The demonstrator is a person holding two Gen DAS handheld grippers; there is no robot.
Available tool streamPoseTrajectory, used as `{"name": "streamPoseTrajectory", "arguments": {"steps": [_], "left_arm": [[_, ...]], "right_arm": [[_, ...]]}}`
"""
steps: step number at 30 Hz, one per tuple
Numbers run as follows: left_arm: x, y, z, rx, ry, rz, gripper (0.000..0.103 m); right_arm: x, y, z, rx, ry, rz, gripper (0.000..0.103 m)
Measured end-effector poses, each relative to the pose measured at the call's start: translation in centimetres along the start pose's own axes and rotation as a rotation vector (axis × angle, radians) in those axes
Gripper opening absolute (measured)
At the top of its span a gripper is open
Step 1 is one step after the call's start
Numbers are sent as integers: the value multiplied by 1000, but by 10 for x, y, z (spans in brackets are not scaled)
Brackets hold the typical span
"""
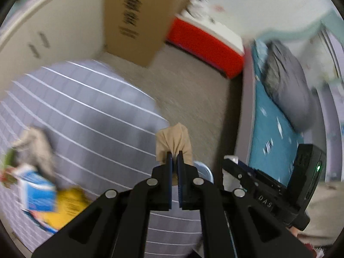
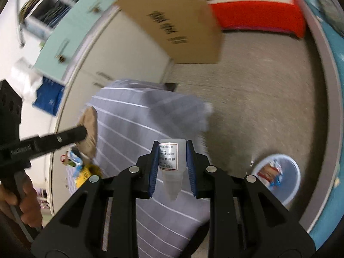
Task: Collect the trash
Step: 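Carry both items over the blue bucket and open both tools to drop them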
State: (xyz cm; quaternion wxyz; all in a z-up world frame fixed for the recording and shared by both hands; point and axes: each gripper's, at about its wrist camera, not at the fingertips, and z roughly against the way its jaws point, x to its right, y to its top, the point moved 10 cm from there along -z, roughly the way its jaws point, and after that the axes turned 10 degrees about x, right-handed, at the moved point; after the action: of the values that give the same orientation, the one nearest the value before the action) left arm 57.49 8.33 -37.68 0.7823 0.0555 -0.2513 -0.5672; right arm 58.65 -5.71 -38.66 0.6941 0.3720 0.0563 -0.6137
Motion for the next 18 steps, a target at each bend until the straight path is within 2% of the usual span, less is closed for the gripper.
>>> {"name": "streamPoseTrajectory", "arguments": {"steps": [3,8,13,16,17,18], "left_arm": [[49,-33,-36,-75,-32,-47,4],[118,-96,-90,-189,-65,-115,4],[151,-144,-134,-276,-68,-129,4],[161,-165,-151,-308,-67,-137,4],[162,-171,-154,-318,-59,-146,4],[163,-178,-159,-333,-53,-148,4]], "right_arm": [[64,-19,31,-1,-66,-76,24],[145,-53,62,-16,-156,-159,24],[207,-85,70,-39,-194,-263,25],[226,-98,69,-56,-197,-300,27],[230,-99,69,-59,-196,-300,28],[234,-102,69,-64,-198,-301,34]]}}
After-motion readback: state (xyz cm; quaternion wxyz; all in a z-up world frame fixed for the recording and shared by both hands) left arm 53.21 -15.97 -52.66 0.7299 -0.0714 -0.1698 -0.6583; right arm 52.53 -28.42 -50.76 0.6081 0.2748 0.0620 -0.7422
